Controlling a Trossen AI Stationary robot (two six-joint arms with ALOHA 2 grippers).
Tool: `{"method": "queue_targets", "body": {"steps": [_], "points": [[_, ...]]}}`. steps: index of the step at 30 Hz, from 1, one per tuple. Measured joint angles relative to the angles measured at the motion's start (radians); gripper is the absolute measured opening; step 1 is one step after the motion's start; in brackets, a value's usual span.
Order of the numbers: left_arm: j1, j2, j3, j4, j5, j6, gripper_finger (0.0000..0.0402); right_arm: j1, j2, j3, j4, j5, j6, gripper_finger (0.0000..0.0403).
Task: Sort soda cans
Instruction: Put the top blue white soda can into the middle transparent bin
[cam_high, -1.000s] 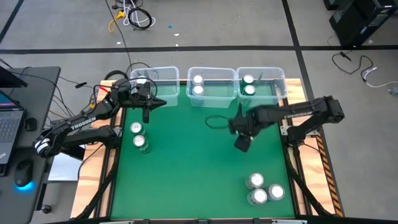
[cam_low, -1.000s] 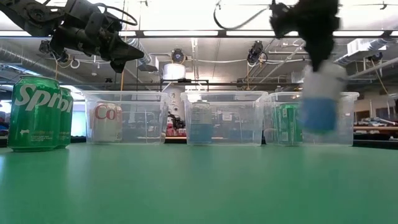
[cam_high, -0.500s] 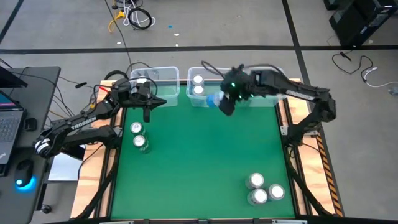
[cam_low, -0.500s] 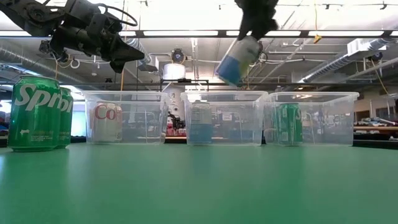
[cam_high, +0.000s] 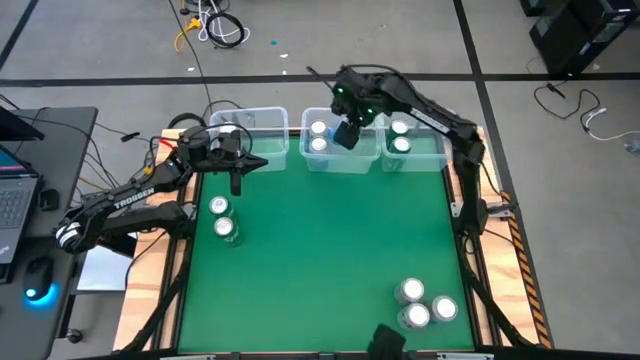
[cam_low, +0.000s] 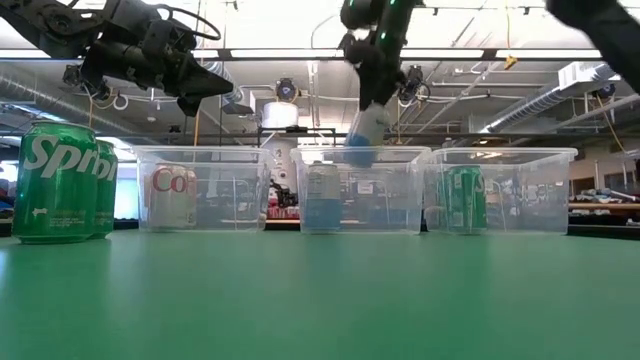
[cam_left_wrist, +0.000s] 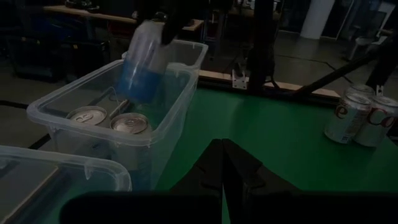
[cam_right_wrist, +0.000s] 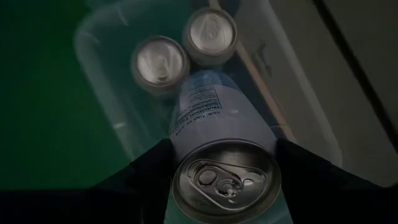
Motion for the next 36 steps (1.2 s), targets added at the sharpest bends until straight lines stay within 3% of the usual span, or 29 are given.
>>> {"method": "queue_targets", "body": {"steps": [10, 26, 32, 36], "points": [[0.000, 0.000, 0.000, -0.002, 0.000, 0.000, 0.0004, -0.078, 0.174, 0.033, 0.015, -0.023, -0.014, 0.0236], [0.000, 0.000, 0.000, -0.009, 0.000, 0.000, 0.0004, -0.088, 0.286, 0.028, 0.085, 0.000, -0.013, 0.0236], [0.000, 0.000, 0.000, -0.017, 0.000, 0.000, 0.0004, -0.088, 0.286, 0.021, 0.143, 0.004, -0.014, 0.0282], [0.000, 0.000, 0.000, -0.023, 0.000, 0.000, 0.0004, -0.082, 0.286, 0.020, 0.188, 0.061, -0.035, 0.0298]]}}
